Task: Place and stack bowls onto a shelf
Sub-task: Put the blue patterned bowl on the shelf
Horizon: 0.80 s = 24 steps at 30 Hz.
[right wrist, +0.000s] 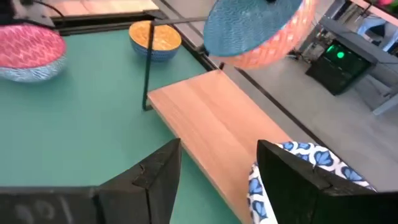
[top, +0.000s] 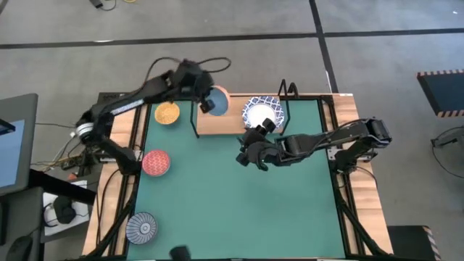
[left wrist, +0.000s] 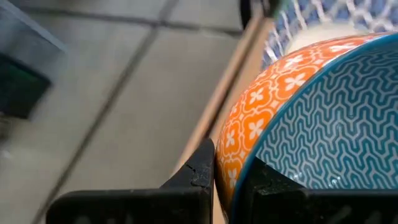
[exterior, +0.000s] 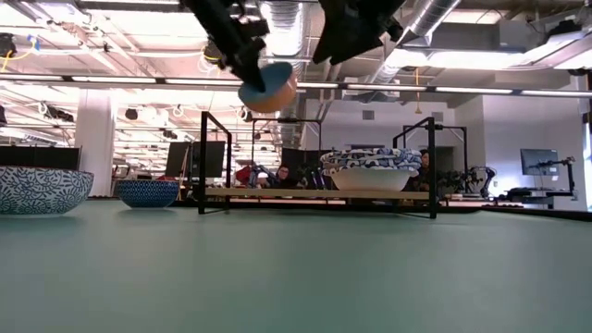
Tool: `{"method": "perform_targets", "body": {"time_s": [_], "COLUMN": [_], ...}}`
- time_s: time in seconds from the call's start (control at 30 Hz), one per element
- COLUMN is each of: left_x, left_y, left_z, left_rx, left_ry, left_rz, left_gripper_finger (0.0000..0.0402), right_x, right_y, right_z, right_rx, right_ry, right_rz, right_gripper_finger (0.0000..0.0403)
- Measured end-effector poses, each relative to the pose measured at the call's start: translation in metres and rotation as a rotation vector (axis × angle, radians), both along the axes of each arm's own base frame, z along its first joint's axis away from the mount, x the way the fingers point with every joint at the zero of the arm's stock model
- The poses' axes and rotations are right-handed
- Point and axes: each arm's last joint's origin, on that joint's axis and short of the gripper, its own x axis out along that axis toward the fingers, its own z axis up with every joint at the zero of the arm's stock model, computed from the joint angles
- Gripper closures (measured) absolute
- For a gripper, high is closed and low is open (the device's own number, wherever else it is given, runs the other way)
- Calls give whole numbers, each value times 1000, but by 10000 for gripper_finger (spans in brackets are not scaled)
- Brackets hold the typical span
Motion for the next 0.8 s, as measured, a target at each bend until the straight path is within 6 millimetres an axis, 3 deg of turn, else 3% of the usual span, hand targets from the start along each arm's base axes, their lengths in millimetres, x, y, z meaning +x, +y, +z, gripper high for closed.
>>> {"method": "perform_targets", "body": {"time_s": [0.23,0.43,0.67,0.8], "left_x": [42,64,71,69], "left_y": [47,68,82,87], "left_z": [-31,-64,-100,-111], "left_rx": [-181,-221,-282,-334], "left_ry": [226,403,554,565], "left_rz": [-94,-186,-247,-228], "left_gripper_finger": [394,393,393,393], "right_x": [-4,-14,-23,-22], "right_y": [-1,-3,-6,-7], "right_z": [-8,-23,-45,-46], "right_rx": [-11,9,66,87], "right_ry": [86,170,184,179], "right_rz": [-14,-56,-86,-80], "right_gripper_finger": [168,173,189,192]}}
